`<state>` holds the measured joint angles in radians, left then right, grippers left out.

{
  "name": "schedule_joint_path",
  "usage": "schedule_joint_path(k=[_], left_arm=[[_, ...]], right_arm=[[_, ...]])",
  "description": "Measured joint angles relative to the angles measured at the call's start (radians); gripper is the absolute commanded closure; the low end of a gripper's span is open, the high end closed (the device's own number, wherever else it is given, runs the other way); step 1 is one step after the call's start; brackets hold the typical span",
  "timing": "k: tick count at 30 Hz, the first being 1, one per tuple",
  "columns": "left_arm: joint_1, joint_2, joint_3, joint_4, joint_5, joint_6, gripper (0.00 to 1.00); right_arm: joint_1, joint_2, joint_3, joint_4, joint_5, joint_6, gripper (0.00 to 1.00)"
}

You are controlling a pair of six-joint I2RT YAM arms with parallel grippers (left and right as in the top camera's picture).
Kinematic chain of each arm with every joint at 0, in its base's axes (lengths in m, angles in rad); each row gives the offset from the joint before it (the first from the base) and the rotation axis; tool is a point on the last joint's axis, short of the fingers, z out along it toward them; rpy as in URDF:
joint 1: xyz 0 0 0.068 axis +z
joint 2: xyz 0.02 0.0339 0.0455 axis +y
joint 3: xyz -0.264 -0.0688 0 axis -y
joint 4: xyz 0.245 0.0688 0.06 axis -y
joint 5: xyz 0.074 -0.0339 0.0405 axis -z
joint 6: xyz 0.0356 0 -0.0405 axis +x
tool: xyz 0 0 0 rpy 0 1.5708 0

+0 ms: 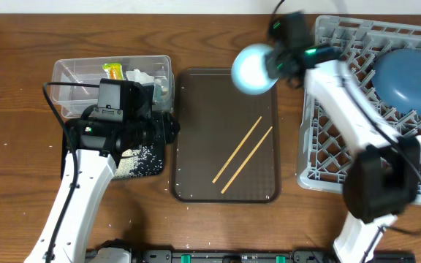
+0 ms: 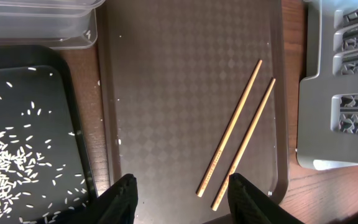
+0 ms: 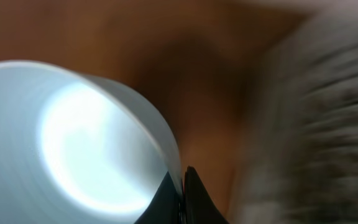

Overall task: Sort waste into correct bins and load items into the dishwasher rack
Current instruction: 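Grasp the light-blue bowl rim with the right gripper and lift it, then carry the bowl right and set it upright in the dish rack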

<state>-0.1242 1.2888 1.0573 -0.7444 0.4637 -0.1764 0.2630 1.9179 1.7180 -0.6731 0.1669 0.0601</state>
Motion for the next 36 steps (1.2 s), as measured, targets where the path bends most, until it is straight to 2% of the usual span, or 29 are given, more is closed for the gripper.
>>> schedule_joint_path(k=[4,8,14,19,26,32,36], left_arm=[[0.0,0.0,0.0,0.0,0.0,0.0,0.51],[0.0,0.0,0.0,0.0,0.0,0.0,0.5],[0.0,0.0,0.0,0.0,0.0,0.0,0.5],[0.0,0.0,0.0,-0.001,0.0,0.0,0.51],[0.0,0.0,0.0,-0.005,0.0,0.0,0.5],[0.0,0.0,0.0,-0.007,0.0,0.0,0.5],[0.0,0.0,0.0,-0.007,0.0,0.0,0.51]], right_arm=[[-0.063,-0.095,0.034,0.111,0.322,-0.095,0.99],[-0.108,-0.097,0.042,0.192,0.669,-0.166,0.99],[-0.183,-0.019,0.04,0.197,0.923,-0.203,0.99],[-0.22,0.071,0.039,0.206,1.056,-0.19,0.99],[-0.222,0.19,0.039,0.204,1.113,-0.158,0.99],[-0.168,0.275,0.038,0.179,1.125,-0.14,0.99],[-0.125,0.288,0.039,0.097,1.15,-0.091,0.97]])
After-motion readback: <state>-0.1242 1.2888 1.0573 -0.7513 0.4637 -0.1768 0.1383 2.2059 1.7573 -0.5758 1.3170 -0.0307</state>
